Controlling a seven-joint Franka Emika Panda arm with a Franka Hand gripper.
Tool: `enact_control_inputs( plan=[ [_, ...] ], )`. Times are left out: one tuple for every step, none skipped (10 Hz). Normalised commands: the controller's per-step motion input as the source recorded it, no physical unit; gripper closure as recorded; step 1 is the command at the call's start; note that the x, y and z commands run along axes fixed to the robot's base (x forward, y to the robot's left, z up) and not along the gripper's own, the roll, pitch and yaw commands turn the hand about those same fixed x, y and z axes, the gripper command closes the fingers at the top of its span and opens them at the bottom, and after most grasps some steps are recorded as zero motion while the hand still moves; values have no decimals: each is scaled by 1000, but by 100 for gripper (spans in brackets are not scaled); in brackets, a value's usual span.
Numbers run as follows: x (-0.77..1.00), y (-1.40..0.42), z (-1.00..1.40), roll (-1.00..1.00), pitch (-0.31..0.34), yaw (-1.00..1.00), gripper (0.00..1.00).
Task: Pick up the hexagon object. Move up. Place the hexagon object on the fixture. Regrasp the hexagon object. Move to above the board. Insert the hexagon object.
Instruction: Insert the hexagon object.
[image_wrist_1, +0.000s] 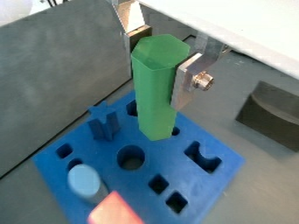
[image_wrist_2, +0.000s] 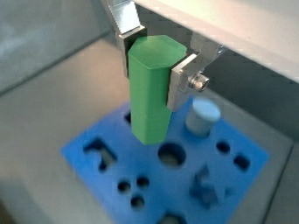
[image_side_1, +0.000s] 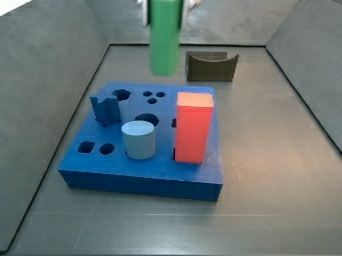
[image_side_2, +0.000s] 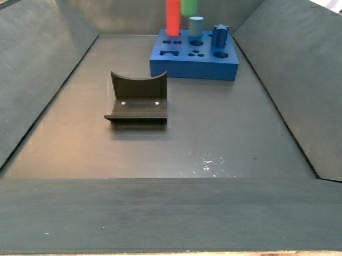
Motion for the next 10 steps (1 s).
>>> enact_control_inputs(
  plan=[
    [-531,651,-640,-143,-91,0,100],
    [-526,566,-657,-114,-87,0,100],
    [-520,497,-803,-174,-109,0,100],
    [-414,403,-677,-261,-67,-237,100],
    [-420,143,-537,-260,-71,-523,100],
    [-377,9,-297,-314,-173,-557,100],
    [-349,40,-83,-351,-234,-480,100],
    [-289,123,-9,-384,-216,-389,100],
    [-429,266,-37,-286,-156,-320,100],
    [-486,351,-180,-186,-120,-289,100]
  ],
)
